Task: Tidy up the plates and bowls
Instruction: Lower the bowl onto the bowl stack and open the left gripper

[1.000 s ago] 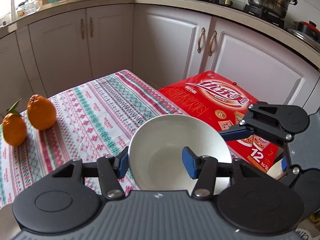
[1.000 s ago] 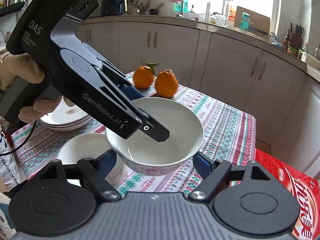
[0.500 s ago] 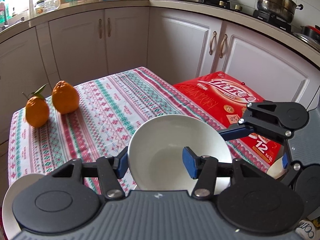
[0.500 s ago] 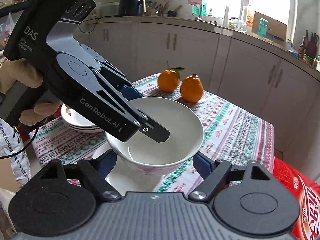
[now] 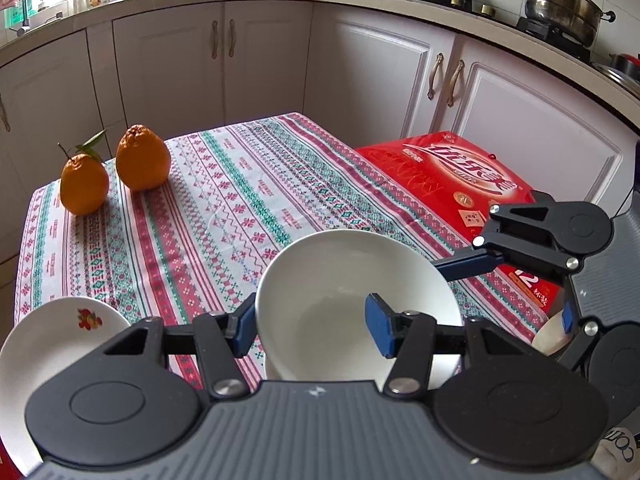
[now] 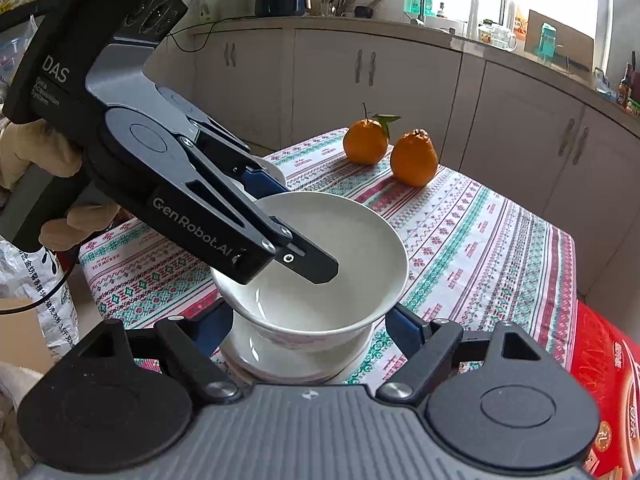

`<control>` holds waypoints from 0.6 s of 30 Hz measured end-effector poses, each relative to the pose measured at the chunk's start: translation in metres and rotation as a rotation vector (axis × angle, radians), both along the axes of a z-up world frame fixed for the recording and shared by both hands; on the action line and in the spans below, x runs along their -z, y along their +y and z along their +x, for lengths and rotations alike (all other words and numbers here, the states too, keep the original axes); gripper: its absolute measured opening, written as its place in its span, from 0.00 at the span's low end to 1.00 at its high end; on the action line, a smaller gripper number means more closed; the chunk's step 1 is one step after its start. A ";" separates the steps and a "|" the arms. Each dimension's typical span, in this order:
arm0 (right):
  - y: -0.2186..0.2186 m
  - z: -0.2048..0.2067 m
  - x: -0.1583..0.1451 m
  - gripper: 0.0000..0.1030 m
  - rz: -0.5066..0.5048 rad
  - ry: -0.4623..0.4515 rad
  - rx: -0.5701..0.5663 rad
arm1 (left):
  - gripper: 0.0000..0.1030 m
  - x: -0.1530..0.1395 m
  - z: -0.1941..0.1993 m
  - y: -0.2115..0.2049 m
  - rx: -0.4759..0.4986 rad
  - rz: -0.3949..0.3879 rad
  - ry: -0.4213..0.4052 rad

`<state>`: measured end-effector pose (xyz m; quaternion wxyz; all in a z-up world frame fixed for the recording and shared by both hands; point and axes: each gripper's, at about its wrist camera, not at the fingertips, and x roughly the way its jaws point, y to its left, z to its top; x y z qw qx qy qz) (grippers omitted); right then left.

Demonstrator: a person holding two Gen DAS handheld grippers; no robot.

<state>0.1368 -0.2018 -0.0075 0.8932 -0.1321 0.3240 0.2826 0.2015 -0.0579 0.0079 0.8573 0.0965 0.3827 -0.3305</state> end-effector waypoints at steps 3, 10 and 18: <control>0.001 -0.001 0.003 0.84 -0.002 0.011 -0.002 | 0.53 0.002 -0.002 0.002 0.001 0.000 0.007; 0.002 -0.002 0.008 0.84 0.001 0.026 -0.012 | 0.55 0.008 -0.004 0.003 0.008 0.009 0.017; 0.001 -0.002 0.011 0.84 -0.001 0.042 -0.013 | 0.55 0.014 -0.003 0.002 0.010 0.009 0.032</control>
